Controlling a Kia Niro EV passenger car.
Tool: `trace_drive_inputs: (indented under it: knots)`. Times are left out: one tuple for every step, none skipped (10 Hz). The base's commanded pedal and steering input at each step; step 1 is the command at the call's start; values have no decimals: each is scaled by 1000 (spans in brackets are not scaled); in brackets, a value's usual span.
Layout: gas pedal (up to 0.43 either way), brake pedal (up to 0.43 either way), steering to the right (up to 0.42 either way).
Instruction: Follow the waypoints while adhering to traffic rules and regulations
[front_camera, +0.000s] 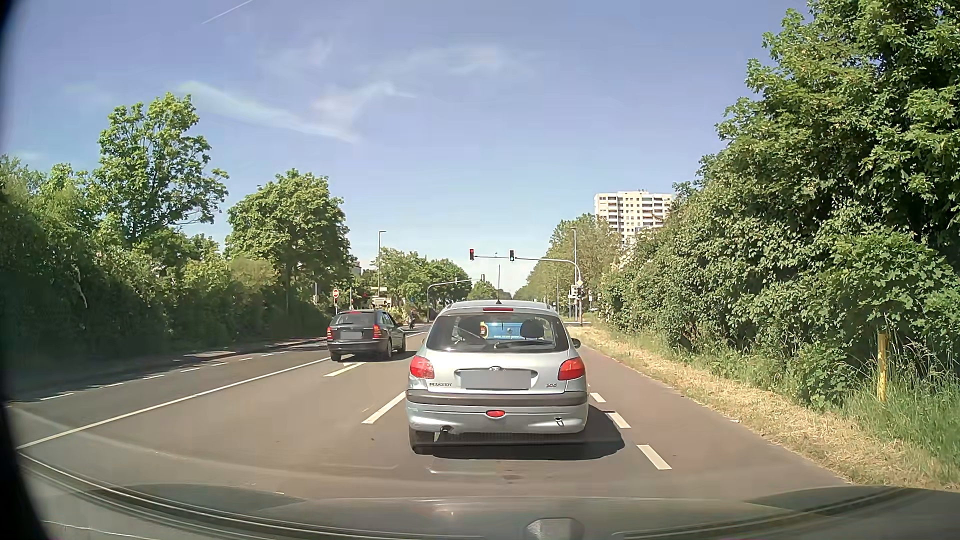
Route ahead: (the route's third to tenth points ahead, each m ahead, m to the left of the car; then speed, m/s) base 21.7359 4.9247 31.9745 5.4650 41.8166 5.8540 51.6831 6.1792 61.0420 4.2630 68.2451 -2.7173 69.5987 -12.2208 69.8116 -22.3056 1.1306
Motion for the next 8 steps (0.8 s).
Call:
trace_drive_inputs:
  knots:
    - [228, 30, 0]
    - [228, 30, 0]
    - [228, 30, 0]
    - [228, 30, -1]
    - [240, 30, 0]
    - [240, 30, 0]
    - [248, 30, -1]
    - [260, 30, 0]
